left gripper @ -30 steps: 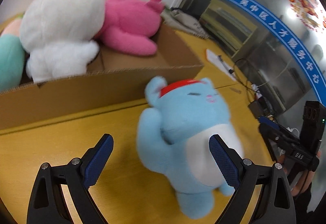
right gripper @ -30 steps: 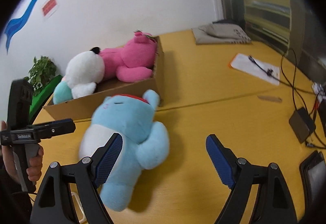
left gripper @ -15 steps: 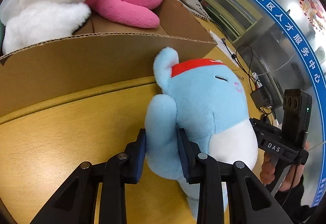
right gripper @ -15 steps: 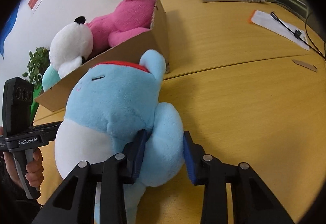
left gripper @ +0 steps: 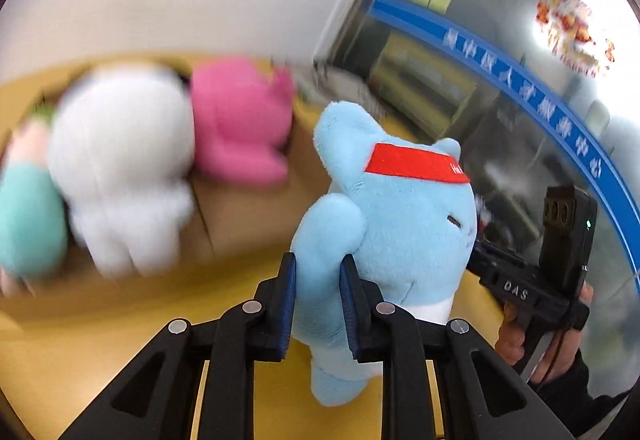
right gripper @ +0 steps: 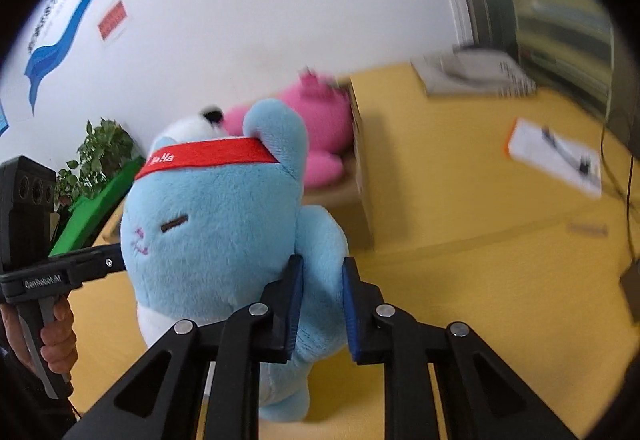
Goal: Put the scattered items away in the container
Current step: 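Lower the light-blue cat into the box beside the panda, open both grippers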
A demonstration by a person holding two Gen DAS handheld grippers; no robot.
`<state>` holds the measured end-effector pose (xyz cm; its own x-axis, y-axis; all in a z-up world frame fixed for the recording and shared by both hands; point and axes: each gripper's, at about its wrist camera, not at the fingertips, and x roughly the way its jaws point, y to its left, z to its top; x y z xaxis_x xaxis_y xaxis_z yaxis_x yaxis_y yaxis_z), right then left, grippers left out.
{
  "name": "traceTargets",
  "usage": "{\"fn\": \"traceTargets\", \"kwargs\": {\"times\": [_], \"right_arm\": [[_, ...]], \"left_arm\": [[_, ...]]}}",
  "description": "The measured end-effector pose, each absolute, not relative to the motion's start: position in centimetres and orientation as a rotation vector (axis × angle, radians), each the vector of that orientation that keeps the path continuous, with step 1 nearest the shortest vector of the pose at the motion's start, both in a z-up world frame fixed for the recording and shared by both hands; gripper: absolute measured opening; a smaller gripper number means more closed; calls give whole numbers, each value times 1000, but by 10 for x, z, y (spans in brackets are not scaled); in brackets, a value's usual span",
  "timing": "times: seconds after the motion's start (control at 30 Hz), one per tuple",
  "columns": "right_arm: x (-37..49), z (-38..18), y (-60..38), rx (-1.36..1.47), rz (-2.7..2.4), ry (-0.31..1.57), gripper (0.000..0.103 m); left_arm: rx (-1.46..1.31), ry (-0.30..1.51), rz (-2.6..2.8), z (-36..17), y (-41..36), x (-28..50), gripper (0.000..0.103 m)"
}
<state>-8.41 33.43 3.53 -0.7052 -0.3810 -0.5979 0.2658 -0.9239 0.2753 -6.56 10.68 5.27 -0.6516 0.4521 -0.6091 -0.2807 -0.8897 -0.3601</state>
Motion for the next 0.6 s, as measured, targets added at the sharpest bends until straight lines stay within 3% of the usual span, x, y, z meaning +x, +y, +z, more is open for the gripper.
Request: {"fn": "traceTargets", "kwargs": {"times": [0.17, 0.3, 0.47, 0.6], "right_arm": [[-133, 100, 305, 730, -2670, -106, 18], [-189, 116, 288, 692, -2671, -74, 18], [-255, 69, 269, 904, -2644, 5, 18], [-277, 14, 275, 1148, -2625, 17, 21]], "left_arm": [[-919, -276, 2616, 95, 88, -115, 22], [-996, -307, 2646, 82, 73, -171, 22], [-1265, -328, 2603, 13, 76, -225, 22], [-1310, -119, 2652, -7, 103, -231, 22]]}}
